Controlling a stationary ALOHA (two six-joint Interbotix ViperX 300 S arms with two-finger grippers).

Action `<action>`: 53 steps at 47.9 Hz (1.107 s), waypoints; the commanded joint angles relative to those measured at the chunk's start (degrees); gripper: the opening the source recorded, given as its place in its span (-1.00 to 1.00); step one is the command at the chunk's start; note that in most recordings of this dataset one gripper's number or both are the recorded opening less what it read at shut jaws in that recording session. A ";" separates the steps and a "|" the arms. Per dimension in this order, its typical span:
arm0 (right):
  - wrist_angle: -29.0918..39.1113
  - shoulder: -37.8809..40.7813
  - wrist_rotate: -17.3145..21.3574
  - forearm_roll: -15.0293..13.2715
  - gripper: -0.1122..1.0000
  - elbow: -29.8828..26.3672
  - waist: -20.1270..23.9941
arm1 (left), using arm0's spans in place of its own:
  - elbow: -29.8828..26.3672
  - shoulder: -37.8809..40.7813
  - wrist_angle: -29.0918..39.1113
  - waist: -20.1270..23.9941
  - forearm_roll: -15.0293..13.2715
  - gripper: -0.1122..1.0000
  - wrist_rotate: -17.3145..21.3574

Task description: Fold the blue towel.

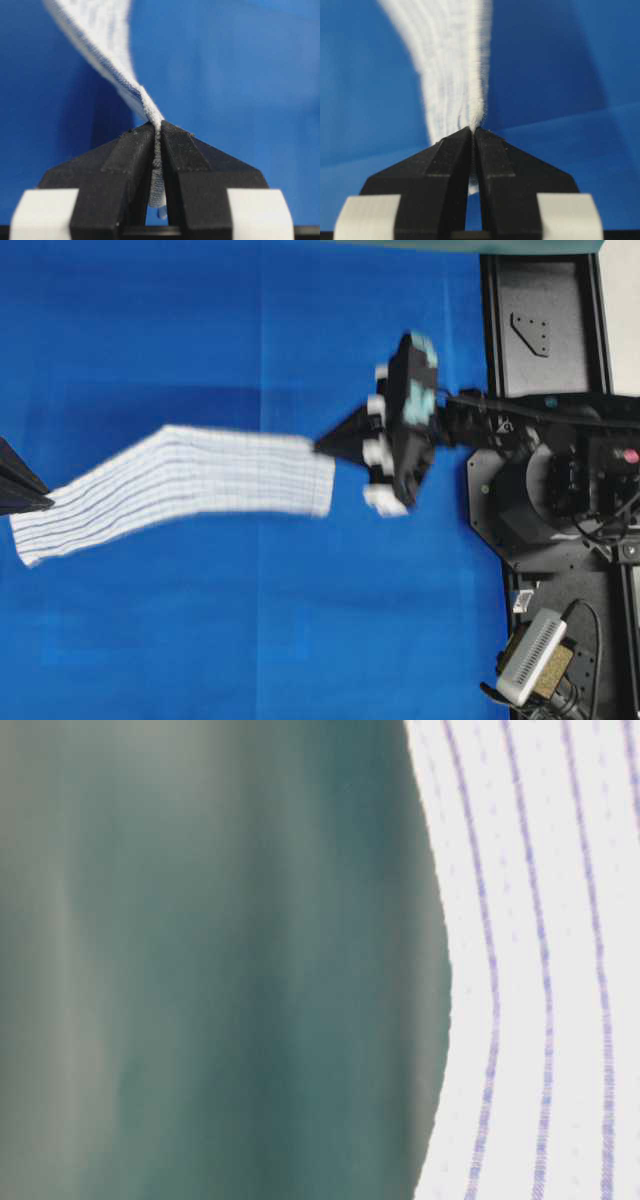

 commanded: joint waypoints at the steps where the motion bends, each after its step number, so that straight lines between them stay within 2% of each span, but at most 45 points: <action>1: -0.62 1.67 -0.09 -1.76 -0.55 -3.08 -4.31 | -2.02 0.70 -2.90 -1.41 0.00 -0.74 -0.79; 14: -3.52 9.49 -0.09 -8.09 -0.55 -9.76 -11.95 | -4.92 6.50 -10.72 -5.01 0.00 -0.74 -1.32; 29: -5.27 19.51 -0.35 -15.73 -0.55 -21.01 -16.17 | -10.37 15.03 -15.73 -6.42 0.00 -0.74 -1.32; 41: -5.27 24.61 -0.44 -19.07 -0.55 -28.04 -16.96 | -16.00 20.92 -18.46 -6.42 0.00 -0.74 -0.70; 53: -5.10 27.16 -0.53 -20.92 -0.55 -31.90 -17.67 | -20.92 26.54 -18.54 -4.83 0.00 -0.74 -0.62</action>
